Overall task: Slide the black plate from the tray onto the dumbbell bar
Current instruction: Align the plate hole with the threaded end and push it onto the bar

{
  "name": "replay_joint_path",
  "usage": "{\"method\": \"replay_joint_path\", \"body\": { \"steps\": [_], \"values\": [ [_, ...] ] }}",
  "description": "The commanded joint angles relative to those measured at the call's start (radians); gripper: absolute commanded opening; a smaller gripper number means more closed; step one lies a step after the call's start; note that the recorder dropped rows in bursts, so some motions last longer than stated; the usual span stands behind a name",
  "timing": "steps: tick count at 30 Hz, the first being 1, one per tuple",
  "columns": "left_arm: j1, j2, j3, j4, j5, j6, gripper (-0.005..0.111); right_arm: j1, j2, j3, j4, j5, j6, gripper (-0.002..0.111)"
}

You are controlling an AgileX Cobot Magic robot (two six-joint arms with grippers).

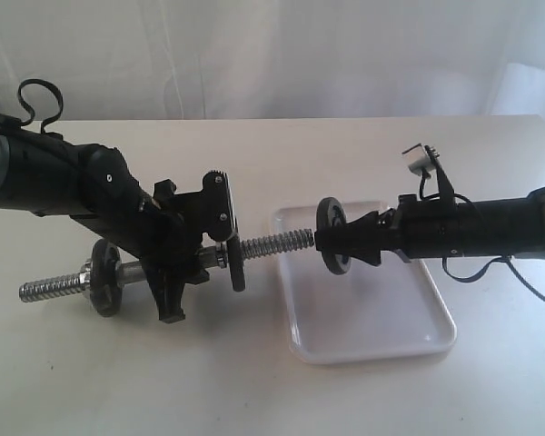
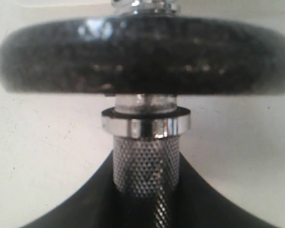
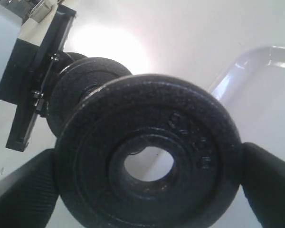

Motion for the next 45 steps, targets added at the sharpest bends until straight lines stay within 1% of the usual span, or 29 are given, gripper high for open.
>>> {"method": "replay_joint_path", "body": {
  "steps": [1,7,14,30,37,45],
  "values": [
    [-0.006,-0.055,-0.025,-0.041,-0.079,-0.001,0.000,0.008,0.019,-0.041,0.049,0.063,0.020,0.000],
    [-0.006,-0.055,-0.025,-0.041,-0.082,-0.001,0.000,0.036,0.025,-0.072,0.041,0.063,0.034,0.000],
    [-0.006,-0.055,-0.025,-0.041,-0.084,-0.004,0.000,0.038,0.025,-0.072,0.041,0.063,0.059,0.000],
    [-0.006,-0.055,-0.025,-0.041,-0.084,-0.004,0.000,0.098,0.025,-0.072,0.060,0.063,0.059,0.000],
    [-0.006,-0.055,-0.025,-0.041,-0.084,-0.004,0.000,0.086,-0.011,-0.075,0.027,0.063,0.059,0.000],
    [-0.006,-0.055,-0.025,-0.041,-0.086,-0.004,0.000,0.088,0.000,-0.075,0.035,0.063,0.059,0.000]
  ]
}}
